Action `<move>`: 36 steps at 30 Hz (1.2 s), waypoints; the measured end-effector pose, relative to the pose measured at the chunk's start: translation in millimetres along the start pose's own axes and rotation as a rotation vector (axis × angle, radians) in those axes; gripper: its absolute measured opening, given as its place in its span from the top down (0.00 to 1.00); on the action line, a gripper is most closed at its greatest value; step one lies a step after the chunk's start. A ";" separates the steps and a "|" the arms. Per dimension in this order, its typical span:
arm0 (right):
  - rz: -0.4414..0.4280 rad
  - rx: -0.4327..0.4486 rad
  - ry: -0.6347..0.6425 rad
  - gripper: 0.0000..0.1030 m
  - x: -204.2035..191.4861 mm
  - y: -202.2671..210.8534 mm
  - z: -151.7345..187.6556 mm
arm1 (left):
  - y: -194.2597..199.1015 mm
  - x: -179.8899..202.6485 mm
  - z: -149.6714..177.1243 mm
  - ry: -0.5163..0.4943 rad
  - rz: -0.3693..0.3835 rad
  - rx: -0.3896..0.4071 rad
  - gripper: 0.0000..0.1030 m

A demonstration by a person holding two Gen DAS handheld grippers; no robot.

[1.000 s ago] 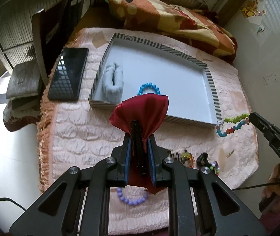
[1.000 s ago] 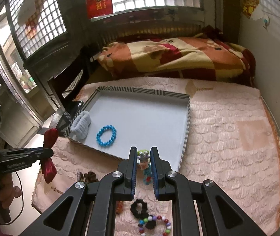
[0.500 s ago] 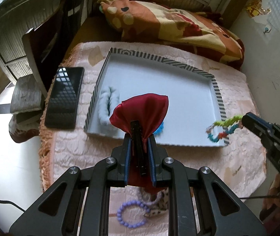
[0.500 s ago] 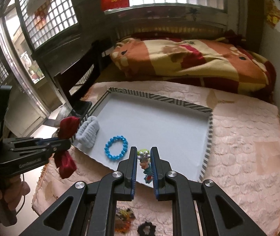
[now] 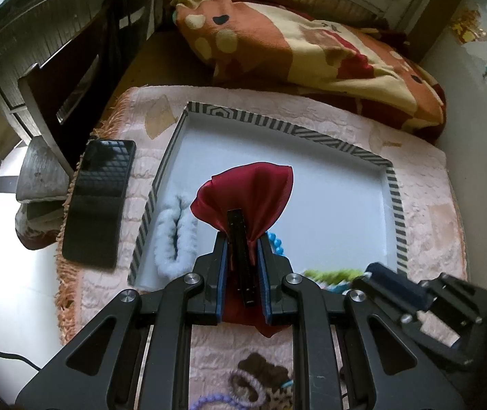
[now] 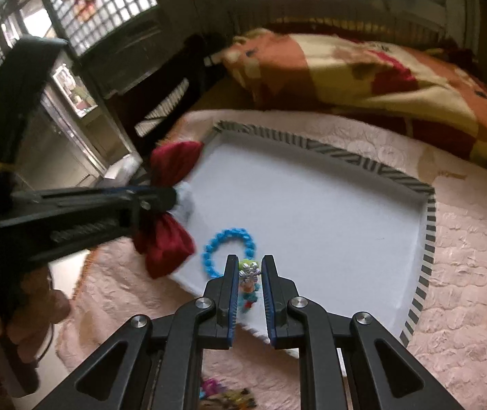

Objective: Organize jewelry
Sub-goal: 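Carry the red bow and beaded strand into the tray and open both tools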

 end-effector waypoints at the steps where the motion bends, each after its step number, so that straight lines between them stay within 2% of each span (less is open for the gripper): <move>1: 0.006 -0.017 -0.015 0.88 8.4 -7.5 -1.0 | -3.4 -0.4 -2.4 0.003 -0.004 -0.005 0.86; 7: 0.029 -0.080 -0.073 0.88 44.9 -38.2 -3.9 | -28.4 1.1 -16.5 0.009 -0.034 -0.044 0.86; 14: 0.007 -0.118 -0.072 0.87 51.4 -52.7 -9.9 | -66.2 7.8 -31.9 -0.016 -0.071 -0.107 0.86; 15: 0.010 -0.122 -0.072 0.85 52.7 -52.2 -9.3 | -70.6 8.4 -33.3 -0.017 -0.077 -0.114 0.86; 17: 0.022 -0.116 -0.072 0.63 55.8 -50.4 -13.1 | -79.2 8.7 -36.1 -0.014 -0.090 -0.130 0.86; 18: 0.023 -0.107 -0.073 0.61 56.9 -47.0 -14.1 | -83.2 8.2 -37.6 -0.014 -0.101 -0.138 0.86; 26: -0.002 -0.112 -0.121 0.59 65.7 -37.8 -18.6 | -102.7 -2.3 -46.4 -0.020 -0.175 -0.169 0.86; 33: -0.022 -0.069 -0.138 0.57 66.1 -16.3 -26.0 | -113.9 -10.0 -44.7 -0.013 -0.208 -0.196 0.85; 36: -0.022 -0.052 -0.145 0.52 64.8 -10.6 -30.0 | -115.3 -10.9 -45.0 0.001 -0.203 -0.199 0.78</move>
Point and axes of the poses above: each gripper's, at about its wrist camera, not at the fingertips, and y roughly against the way its jaws point, x to its right, z to its underside, the point moved 2 cm from there along -y, roughly the way its jaws point, and after that the axes turned 14 degrees about -y, right-handed, at the moved point
